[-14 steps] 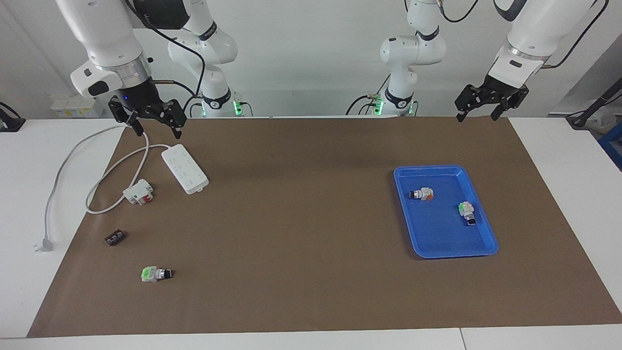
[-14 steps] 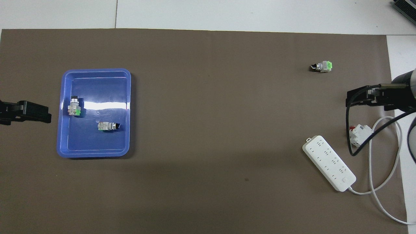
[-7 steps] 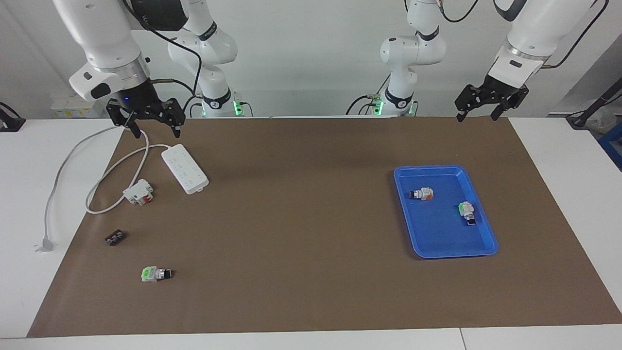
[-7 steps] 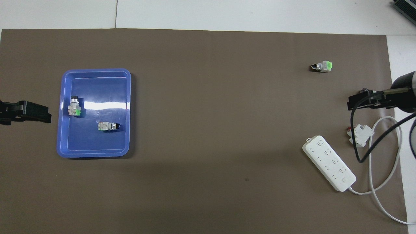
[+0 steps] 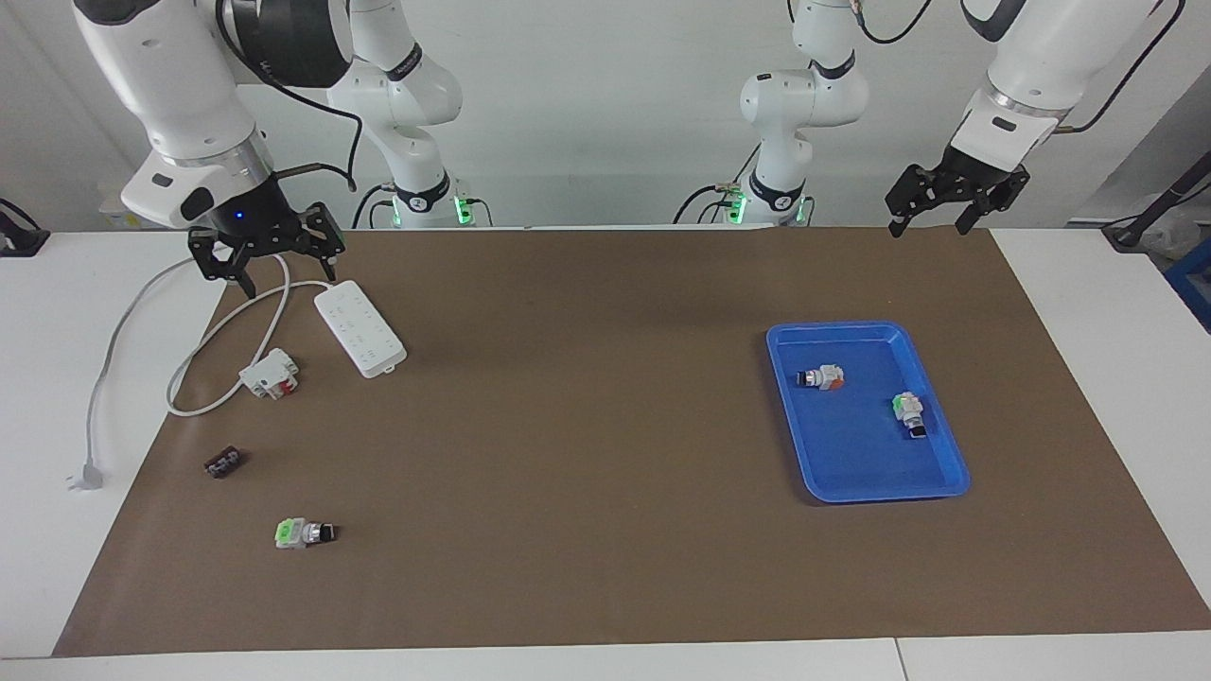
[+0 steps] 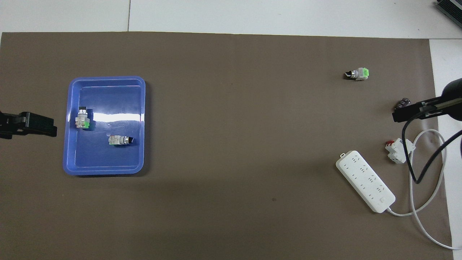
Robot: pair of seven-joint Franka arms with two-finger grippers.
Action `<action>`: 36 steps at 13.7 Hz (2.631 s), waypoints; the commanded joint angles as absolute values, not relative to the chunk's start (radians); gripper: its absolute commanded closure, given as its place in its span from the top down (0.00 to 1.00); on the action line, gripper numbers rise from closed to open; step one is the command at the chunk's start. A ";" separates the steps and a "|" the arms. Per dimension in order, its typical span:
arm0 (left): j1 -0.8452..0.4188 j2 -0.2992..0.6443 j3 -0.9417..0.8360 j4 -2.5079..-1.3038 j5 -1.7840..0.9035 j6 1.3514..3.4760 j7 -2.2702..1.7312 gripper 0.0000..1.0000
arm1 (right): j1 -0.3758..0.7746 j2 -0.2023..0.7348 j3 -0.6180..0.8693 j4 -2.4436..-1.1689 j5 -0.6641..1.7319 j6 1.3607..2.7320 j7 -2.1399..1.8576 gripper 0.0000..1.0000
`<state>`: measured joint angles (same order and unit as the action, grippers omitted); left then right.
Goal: Turn and place switch with both arms
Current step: 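Raise the right gripper and move it toward the green-and-white switch, then lower the open right gripper over the green-and-white switch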
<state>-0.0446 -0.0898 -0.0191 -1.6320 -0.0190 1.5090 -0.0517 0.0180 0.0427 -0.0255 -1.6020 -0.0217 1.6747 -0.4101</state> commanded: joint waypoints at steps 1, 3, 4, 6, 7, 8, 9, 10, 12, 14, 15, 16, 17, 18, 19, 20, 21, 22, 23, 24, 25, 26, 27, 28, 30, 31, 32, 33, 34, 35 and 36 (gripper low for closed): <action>-0.040 -0.114 -0.021 -1.661 -0.026 1.516 -0.063 1.00 | -0.024 0.104 -0.023 -1.586 0.044 1.741 -0.619 1.00; -0.040 -0.114 -0.021 -1.661 -0.026 1.516 -0.063 1.00 | -0.028 0.142 -0.023 -1.588 0.046 1.761 -0.697 1.00; -0.040 -0.114 -0.021 -1.661 -0.026 1.516 -0.063 1.00 | -0.028 0.167 -0.023 -1.586 0.046 1.788 -0.783 1.00; -0.040 -0.114 -0.021 -1.661 -0.026 1.516 -0.063 1.00 | -0.037 0.231 -0.023 -1.569 0.048 1.807 -0.906 1.00; -0.040 -0.114 -0.021 -1.661 -0.026 1.516 -0.063 1.00 | -0.050 0.260 -0.023 -1.556 0.049 1.834 -0.987 1.00; -0.040 -0.114 -0.021 -1.661 -0.026 1.516 -0.063 1.00 | -0.052 0.285 -0.023 -1.552 0.051 1.862 -1.043 1.00; -0.040 -0.114 -0.021 -1.661 -0.026 1.516 -0.063 1.00 | -0.055 0.305 -0.021 -1.552 0.051 1.868 -1.064 1.00; -0.040 -0.114 -0.021 -1.661 -0.026 1.516 -0.063 1.00 | -0.066 0.337 -0.018 -1.549 0.051 1.876 -1.124 1.00; -0.040 -0.114 -0.021 -1.661 -0.026 1.516 -0.063 1.00 | -0.086 0.402 -0.015 -1.513 0.055 1.937 -1.274 1.00; -0.040 -0.114 -0.021 -1.661 -0.026 1.516 -0.063 1.00 | -0.112 0.446 0.012 -1.496 0.071 1.974 -1.371 1.00; -0.040 -0.114 -0.021 -1.661 -0.026 1.516 -0.063 1.00 | -0.136 0.483 0.030 -1.470 0.074 1.976 -1.425 1.00; -0.040 -0.114 -0.021 -1.661 -0.026 1.516 -0.063 1.00 | -0.184 0.545 0.069 -1.404 0.084 1.968 -1.480 1.00; -0.040 -0.114 -0.021 -1.661 -0.026 1.516 -0.063 1.00 | -0.246 0.608 0.134 -1.341 0.083 1.962 -1.532 1.00; -0.040 -0.114 -0.021 -1.661 -0.026 1.516 -0.063 1.00 | -0.303 0.659 0.209 -1.300 0.066 1.963 -1.554 1.00; -0.040 -0.114 -0.021 -1.661 -0.026 1.516 -0.063 1.00 | -0.317 0.681 0.230 -1.287 0.043 1.977 -1.557 1.00; -0.040 -0.114 -0.021 -1.661 -0.026 1.516 -0.063 1.00 | -0.318 0.702 0.233 -1.261 0.020 1.999 -1.563 1.00; -0.040 -0.114 -0.021 -1.661 -0.026 1.516 -0.063 1.00 | -0.319 0.744 0.241 -1.212 0.015 1.999 -1.586 1.00; -0.040 -0.114 -0.023 -1.660 -0.026 1.516 -0.063 1.00 | -0.333 0.788 0.261 -1.165 0.014 2.006 -1.621 1.00; -0.046 -0.114 -0.023 -1.661 -0.026 1.514 -0.063 1.00 | -0.350 0.816 0.277 -1.137 0.012 2.017 -1.634 1.00; -0.048 -0.114 -0.025 -1.661 -0.026 1.516 -0.063 1.00 | -0.356 0.828 0.294 -1.131 0.009 2.035 -1.635 1.00; -0.043 -0.114 -0.023 -1.661 -0.026 1.516 -0.063 1.00 | -0.356 0.839 0.299 -1.129 0.000 2.060 -1.635 1.00; -0.040 -0.114 -0.021 -1.661 -0.026 1.516 -0.064 1.00 | -0.359 0.848 0.305 -1.131 -0.018 2.080 -1.635 1.00; -0.040 -0.114 -0.021 -1.661 -0.026 1.516 -0.064 1.00 | -0.359 0.857 0.311 -1.131 -0.031 2.088 -1.635 1.00; -0.040 -0.114 -0.021 -1.661 -0.026 1.516 -0.064 1.00 | -0.357 0.859 0.313 -1.138 -0.049 2.100 -1.647 1.00; -0.040 -0.114 -0.021 -1.661 -0.026 1.516 -0.063 1.00 | -0.353 0.848 0.313 -1.181 -0.077 2.135 -1.686 1.00; -0.040 -0.114 -0.021 -1.661 -0.026 1.514 -0.063 1.00 | -0.350 0.845 0.313 -1.196 -0.075 2.143 -1.692 1.00; -0.040 -0.114 -0.021 -1.661 -0.026 1.514 -0.063 1.00 | -0.351 0.844 0.313 -1.212 -0.074 2.157 -1.695 1.00; -0.040 -0.114 -0.021 -1.661 -0.026 1.516 -0.063 1.00 | -0.353 0.838 0.313 -1.236 -0.071 2.167 -1.695 0.97; -0.040 -0.114 -0.021 -1.661 -0.026 1.516 -0.063 1.00 | -0.353 0.833 0.313 -1.247 -0.068 2.174 -1.695 0.96; -0.040 -0.114 -0.021 -1.661 -0.026 1.514 -0.063 1.00 | -0.354 0.831 0.313 -1.250 -0.067 2.181 -1.695 0.96; -0.040 -0.114 -0.021 -1.661 -0.026 1.516 -0.063 1.00 | -0.356 0.827 0.313 -1.265 -0.066 2.184 -1.695 0.96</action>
<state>-0.0446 -0.0898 -0.0210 -1.6320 -0.0191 1.5090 -0.0522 -0.3350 0.8435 0.2917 -1.2204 -0.0472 2.1580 -1.6775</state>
